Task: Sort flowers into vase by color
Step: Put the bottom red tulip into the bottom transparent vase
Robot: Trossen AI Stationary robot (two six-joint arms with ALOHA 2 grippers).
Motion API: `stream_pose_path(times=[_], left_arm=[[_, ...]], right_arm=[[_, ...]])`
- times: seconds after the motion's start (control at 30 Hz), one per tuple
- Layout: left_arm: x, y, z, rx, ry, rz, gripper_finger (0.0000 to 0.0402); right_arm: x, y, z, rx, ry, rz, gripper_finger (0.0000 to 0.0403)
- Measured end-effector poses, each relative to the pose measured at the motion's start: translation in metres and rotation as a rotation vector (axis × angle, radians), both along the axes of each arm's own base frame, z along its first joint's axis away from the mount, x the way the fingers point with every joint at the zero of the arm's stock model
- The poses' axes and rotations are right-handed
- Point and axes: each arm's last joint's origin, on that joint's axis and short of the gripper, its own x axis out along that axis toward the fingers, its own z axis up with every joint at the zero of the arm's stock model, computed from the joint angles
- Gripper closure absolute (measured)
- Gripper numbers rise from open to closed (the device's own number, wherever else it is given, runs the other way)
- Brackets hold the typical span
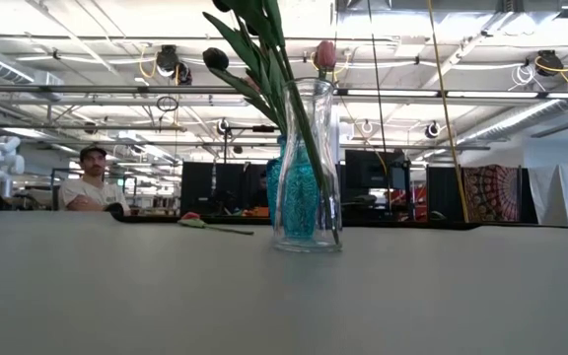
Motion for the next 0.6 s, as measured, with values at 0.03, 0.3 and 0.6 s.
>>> stream_pose_path(times=[0.03, 0.3, 0.6], left_arm=[[0.0000, 0.0000, 0.0000, 0.000, 0.000, 0.000, 0.0391], [0.0000, 0.0000, 0.0000, -0.001, 0.000, -0.001, 0.0380], [-0.0010, 0.0002, 0.0010, -0.002, -0.003, 0.000, 0.0342]], right_arm=[[0.0000, 0.0000, 0.0000, 0.000, 0.000, 0.000, 0.0398], [0.0000, 0.0000, 0.0000, 0.000, 0.000, 0.001, 0.0401], [-0.0001, 0.0000, 0.0001, -0.001, 0.000, 0.001, 0.0402]])
